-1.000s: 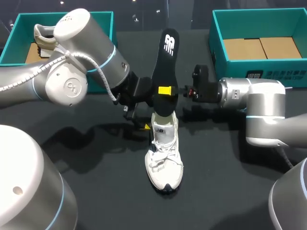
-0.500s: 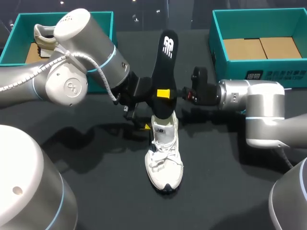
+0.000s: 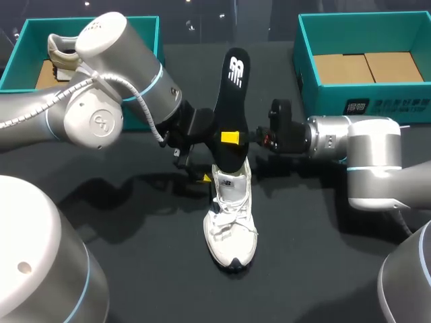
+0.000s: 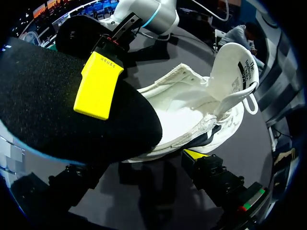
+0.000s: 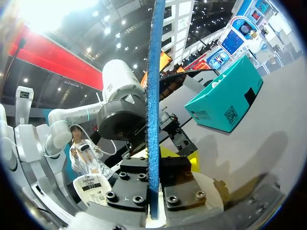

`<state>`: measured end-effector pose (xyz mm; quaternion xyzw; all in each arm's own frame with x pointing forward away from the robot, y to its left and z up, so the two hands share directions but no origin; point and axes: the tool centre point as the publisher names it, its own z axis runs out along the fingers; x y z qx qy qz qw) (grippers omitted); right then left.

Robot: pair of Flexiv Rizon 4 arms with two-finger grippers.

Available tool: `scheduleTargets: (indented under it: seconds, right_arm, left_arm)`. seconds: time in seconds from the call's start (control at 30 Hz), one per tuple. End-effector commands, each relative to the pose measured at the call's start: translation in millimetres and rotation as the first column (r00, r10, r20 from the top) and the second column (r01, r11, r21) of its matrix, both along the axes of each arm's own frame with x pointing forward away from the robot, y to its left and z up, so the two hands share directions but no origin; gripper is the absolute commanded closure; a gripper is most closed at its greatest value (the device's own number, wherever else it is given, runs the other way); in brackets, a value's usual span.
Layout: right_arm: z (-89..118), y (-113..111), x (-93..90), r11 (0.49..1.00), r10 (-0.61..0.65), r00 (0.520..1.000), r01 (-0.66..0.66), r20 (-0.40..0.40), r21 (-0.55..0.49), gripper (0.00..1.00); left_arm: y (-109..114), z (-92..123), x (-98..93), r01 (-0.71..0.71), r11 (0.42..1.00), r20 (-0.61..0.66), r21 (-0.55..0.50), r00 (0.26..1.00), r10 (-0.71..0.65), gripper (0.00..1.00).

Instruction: Take the shoe out of the shoebox, open the shoe tongue, remove and reinsert the insole, then place the shoe into the shoebox

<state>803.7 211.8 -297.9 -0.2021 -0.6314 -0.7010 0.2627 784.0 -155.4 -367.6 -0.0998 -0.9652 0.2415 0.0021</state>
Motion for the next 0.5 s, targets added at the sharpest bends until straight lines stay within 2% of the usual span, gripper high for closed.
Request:
scheduleTargets:
  seconds: [0.03, 0.5]
  right_arm:
    - [-12.2, 1.3, -9.2, 1.0, 0.007, 1.0, -0.007, 0.0, -0.003, 1.0]
    - [-35.8, 0.0, -33.9, 0.999, 0.015, 1.0, -0.015, -0.009, -0.049, 1.0]
  left_arm:
    - [-0.4, -1.1, 0.1, 0.001, 1.0, 0.0, -0.001, 1.0, -0.001, 0.0]
    - [-0.4, -1.1, 0.1, 0.001, 1.0, 0.0, -0.001, 1.0, -0.001, 0.0]
